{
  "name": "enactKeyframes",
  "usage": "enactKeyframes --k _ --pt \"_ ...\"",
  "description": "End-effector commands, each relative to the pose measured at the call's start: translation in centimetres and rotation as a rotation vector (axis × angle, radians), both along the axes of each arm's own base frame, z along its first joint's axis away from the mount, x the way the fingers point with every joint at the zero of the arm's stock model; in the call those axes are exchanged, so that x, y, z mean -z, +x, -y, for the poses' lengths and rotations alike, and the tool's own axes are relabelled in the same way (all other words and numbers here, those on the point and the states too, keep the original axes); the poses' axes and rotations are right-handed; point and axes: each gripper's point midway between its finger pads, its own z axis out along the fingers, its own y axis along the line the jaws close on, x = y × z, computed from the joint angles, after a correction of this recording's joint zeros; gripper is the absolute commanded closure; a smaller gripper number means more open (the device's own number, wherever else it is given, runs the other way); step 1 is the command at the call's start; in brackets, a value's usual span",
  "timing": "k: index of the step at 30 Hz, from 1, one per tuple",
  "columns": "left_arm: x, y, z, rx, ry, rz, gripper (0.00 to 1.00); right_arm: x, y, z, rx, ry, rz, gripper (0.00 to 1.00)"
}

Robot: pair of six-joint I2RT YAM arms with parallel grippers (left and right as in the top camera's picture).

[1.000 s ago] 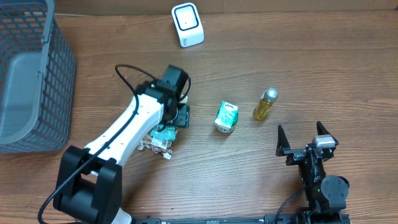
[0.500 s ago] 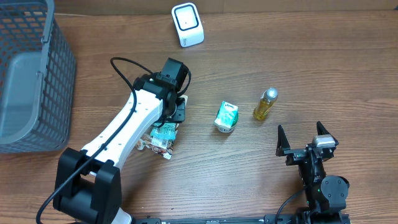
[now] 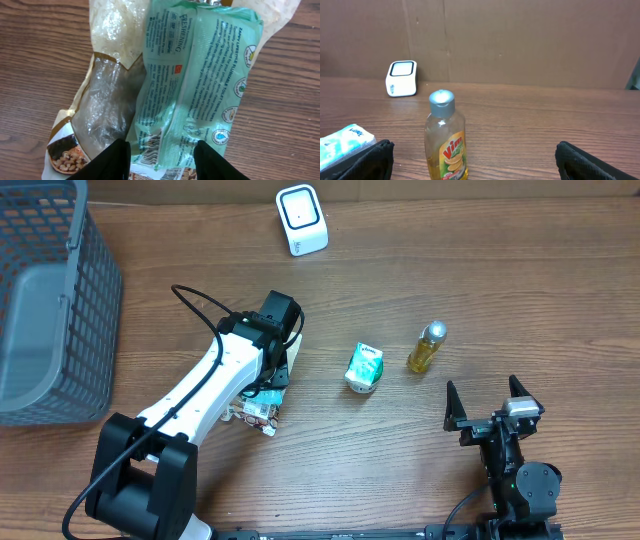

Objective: Scan the item barcode

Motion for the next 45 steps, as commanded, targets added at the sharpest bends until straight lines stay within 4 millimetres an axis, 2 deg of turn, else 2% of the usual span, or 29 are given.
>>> enactKeyframes --k 1,16,23,32,37,45 --pt "0.1 0.2 -0.6 -0.030 0.030 0.016 0.54 0.2 0.0 -0.2 -0.006 -0.001 0.004 0.00" --pt "0.3 -0.1 0.2 -0.036 -0.018 0.000 0.54 0.2 0.0 -0.2 -0.006 -0.001 0.004 0.00" --pt "0.3 -0.1 0.3 -0.032 -0.020 -0.002 0.65 0.2 0.0 -0.2 -0.006 -0.001 0.004 0.00" --pt "0.8 -0.3 0.3 -0.031 -0.016 -0.023 0.64 0.2 0.0 -0.2 -0.006 -0.001 0.004 0.00" --pt "2.0 -0.6 1.2 0.012 -0.052 -0.069 0.63 0.2 0.0 -0.2 -0.006 -0.001 0.004 0.00" --pt "5.0 -1.2 0.6 0.036 0.007 -0.155 0.59 0.2 0.0 -0.2 -0.006 -0.001 0.004 0.00"
